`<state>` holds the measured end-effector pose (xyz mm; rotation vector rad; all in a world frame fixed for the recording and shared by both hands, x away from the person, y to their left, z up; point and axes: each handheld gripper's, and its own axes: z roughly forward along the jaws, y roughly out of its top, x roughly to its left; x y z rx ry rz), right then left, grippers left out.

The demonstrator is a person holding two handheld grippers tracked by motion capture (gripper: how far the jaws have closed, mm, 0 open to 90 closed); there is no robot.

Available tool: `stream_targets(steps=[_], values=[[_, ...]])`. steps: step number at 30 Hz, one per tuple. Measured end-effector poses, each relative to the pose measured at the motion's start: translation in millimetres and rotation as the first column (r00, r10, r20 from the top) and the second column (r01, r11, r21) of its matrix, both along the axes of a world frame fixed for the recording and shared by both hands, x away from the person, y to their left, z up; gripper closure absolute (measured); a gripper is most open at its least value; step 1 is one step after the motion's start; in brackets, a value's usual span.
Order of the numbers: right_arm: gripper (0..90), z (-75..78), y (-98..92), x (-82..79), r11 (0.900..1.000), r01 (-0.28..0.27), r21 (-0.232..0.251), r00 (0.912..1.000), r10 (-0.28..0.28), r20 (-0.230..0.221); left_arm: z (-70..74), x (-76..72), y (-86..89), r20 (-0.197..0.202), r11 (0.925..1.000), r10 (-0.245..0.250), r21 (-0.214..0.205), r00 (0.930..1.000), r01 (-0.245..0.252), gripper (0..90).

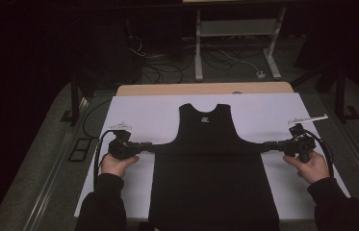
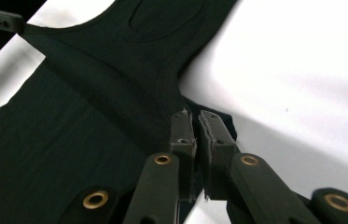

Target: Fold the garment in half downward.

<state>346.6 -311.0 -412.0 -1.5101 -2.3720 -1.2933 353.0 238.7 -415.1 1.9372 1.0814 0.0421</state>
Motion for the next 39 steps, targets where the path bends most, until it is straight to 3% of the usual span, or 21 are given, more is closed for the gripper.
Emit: stream_targets(steps=[10,20,39], values=[[83.2,-2.2,1.9,-10.6,0.9996,-0.023,-0.017,0.9995,0.022,-0.022,-1.6,-8.3,0.4,-0.025,0.9995,-0.030,0.013,0.9992,0.030,86.5],[83.1,-12.4,4.2,-16.6,0.9980,-0.048,-0.041,0.9959,0.045,-0.078,-6.3,-13.9,-1.1,-0.065,0.9976,-0.054,0.039,0.9964,0.057,86.5],[83.0,-15.2,4.5,-30.7,0.9965,-0.065,-0.052,0.9912,0.058,-0.119,-13.4,-21.2,-2.9,-0.138,0.9920,-0.098,0.066,0.9855,0.108,86.5]])
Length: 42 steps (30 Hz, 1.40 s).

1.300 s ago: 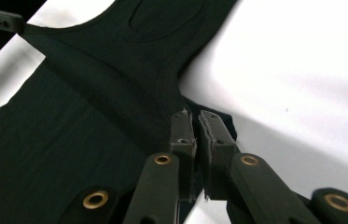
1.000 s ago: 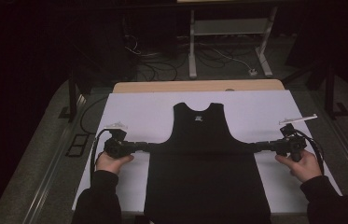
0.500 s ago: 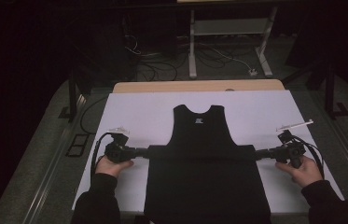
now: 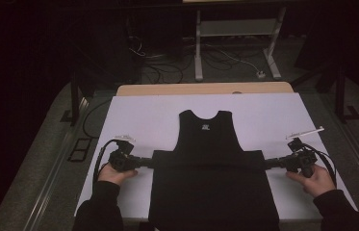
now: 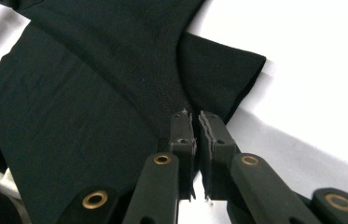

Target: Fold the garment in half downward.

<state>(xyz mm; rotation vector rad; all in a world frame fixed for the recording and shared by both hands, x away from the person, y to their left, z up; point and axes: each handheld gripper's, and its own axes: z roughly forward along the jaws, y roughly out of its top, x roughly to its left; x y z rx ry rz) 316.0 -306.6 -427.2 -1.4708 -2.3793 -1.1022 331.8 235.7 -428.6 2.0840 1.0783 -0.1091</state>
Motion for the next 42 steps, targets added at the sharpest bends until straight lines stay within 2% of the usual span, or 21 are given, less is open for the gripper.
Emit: stream_targets(steps=[19,28,30,33,36,42], values=[[83.1,4.9,-7.3,-9.1,0.9999,0.016,0.002,0.9999,-0.016,0.000,0.4,-6.3,0.4,-0.029,0.9993,-0.035,-0.012,0.9989,0.035,86.5],[82.7,1.5,-5.0,-10.6,0.9999,-0.001,-0.016,1.0000,0.001,-0.004,-1.5,-8.6,-4.0,-0.019,0.9989,-0.041,0.020,0.9990,0.042,84.9],[82.1,0.9,-4.1,-10.8,0.9999,-0.008,-0.015,1.0000,0.008,-0.001,-1.6,-9.1,-4.3,-0.014,0.9987,-0.040,0.031,0.9991,0.041,81.9],[80.0,1.1,-4.5,-11.3,0.9999,-0.010,-0.012,0.9999,0.010,0.007,-2.1,-9.4,-4.2,-0.017,0.9989,-0.039,0.027,0.9991,0.039,74.7],[74.0,0.8,-6.6,-12.3,0.9998,0.000,-0.019,0.9998,0.000,0.022,-1.7,-9.0,-3.2,-0.016,0.9995,-0.027,0.016,0.9995,0.027,66.3],[58.2,3.1,-9.0,-14.7,0.9995,0.016,-0.028,0.9976,-0.014,0.068,4.3,-12.7,-4.2,0.049,0.9988,0.006,0.049,0.9988,-0.008,46.7]])
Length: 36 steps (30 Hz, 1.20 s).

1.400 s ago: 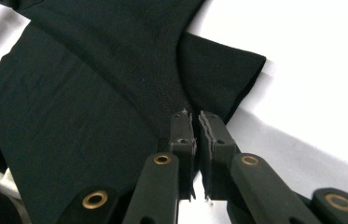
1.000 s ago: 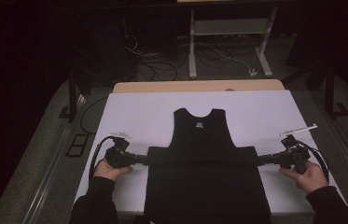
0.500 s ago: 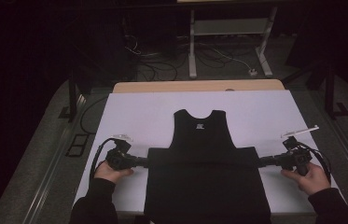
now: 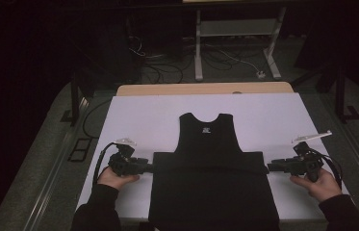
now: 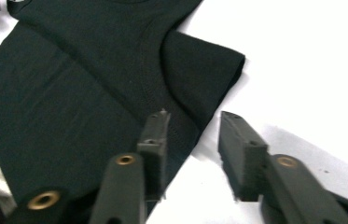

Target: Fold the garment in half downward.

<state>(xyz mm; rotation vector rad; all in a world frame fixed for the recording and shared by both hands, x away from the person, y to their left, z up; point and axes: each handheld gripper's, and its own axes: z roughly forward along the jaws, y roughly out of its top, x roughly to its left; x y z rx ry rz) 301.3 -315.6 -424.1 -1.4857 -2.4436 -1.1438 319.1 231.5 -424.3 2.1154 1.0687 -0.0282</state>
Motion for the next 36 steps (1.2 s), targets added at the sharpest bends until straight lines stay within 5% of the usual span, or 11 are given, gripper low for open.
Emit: stream_targets(steps=[15,20,36], values=[[14.1,9.5,0.8,1.0,0.9994,0.025,-0.023,0.9964,-0.023,0.081,10.3,1.2,1.4,0.048,0.9990,-0.017,-0.040,0.9987,0.019,12.0],[0.0,11.4,2.5,2.5,0.9988,0.035,-0.034,0.9953,-0.031,0.091,11.3,3.4,-0.9,0.064,0.9993,-0.025,-0.025,0.9976,0.027,0.0],[0.0,23.4,8.0,11.4,0.9990,0.010,-0.043,0.9884,-0.003,0.152,27.2,12.5,-4.8,0.137,0.9997,-0.022,-0.010,0.9903,0.023,0.0]])
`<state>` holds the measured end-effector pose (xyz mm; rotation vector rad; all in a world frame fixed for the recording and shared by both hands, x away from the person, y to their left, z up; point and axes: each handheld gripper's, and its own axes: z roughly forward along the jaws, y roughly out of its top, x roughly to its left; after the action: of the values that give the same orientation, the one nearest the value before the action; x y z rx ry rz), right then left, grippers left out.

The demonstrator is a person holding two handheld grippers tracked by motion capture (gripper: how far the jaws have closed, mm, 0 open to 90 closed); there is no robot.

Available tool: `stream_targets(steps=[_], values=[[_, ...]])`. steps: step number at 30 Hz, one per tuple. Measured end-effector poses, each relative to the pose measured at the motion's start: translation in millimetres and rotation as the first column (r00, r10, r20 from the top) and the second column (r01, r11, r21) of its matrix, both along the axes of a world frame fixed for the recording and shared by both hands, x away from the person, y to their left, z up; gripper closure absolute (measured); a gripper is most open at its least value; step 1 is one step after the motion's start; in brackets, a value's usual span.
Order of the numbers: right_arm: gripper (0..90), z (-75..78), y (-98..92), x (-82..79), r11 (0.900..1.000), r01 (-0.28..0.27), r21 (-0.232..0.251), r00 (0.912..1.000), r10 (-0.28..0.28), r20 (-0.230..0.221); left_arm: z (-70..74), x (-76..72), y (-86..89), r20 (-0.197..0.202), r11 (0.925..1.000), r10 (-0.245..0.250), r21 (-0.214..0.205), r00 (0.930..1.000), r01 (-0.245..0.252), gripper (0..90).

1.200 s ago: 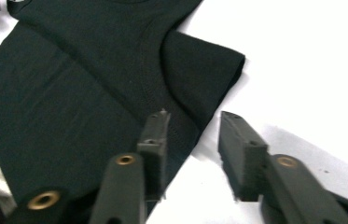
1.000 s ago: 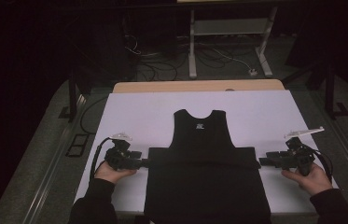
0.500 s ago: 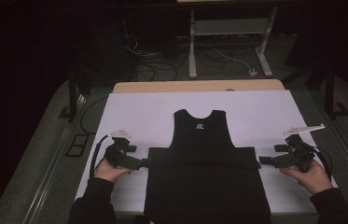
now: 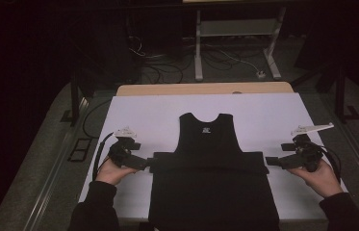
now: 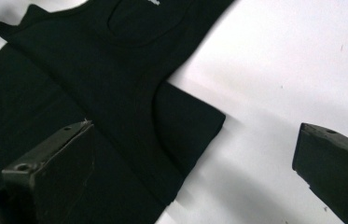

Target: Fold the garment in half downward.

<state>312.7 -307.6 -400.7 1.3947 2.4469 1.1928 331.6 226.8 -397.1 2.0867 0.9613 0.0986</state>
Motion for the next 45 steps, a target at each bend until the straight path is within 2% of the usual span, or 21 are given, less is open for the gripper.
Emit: stream_targets(steps=[9,14,27,34,38,45], values=[[0.0,9.0,2.3,7.4,0.9999,-0.011,-0.002,0.9999,0.011,0.006,7.4,6.3,-0.3,0.003,0.9999,0.000,0.014,1.0000,0.000,0.0],[0.0,13.6,3.3,11.5,0.9999,-0.010,-0.003,0.9998,0.010,0.017,9.5,9.9,-2.8,0.005,1.0000,0.001,0.008,1.0000,-0.001,0.0],[0.0,22.3,4.5,20.6,0.9999,-0.016,0.001,0.9995,0.016,0.026,16.6,18.9,-6.1,0.006,0.9988,-0.025,0.041,0.9997,0.025,0.0],[0.0,25.8,5.3,27.2,0.9997,-0.022,0.002,0.9994,0.022,0.026,17.9,25.9,-6.8,0.007,0.9993,-0.007,0.037,0.9999,0.007,0.0],[0.0,28.3,6.6,31.6,0.9996,-0.028,0.003,0.9991,0.028,0.031,18.3,29.7,-7.4,0.002,0.9980,-0.028,0.057,0.9996,0.027,0.0],[0.0,32.5,7.9,40.2,0.9995,-0.030,-0.003,0.9988,0.030,0.037,20.3,34.7,-9.5,-0.001,0.9980,-0.036,0.052,0.9994,0.036,0.0]])
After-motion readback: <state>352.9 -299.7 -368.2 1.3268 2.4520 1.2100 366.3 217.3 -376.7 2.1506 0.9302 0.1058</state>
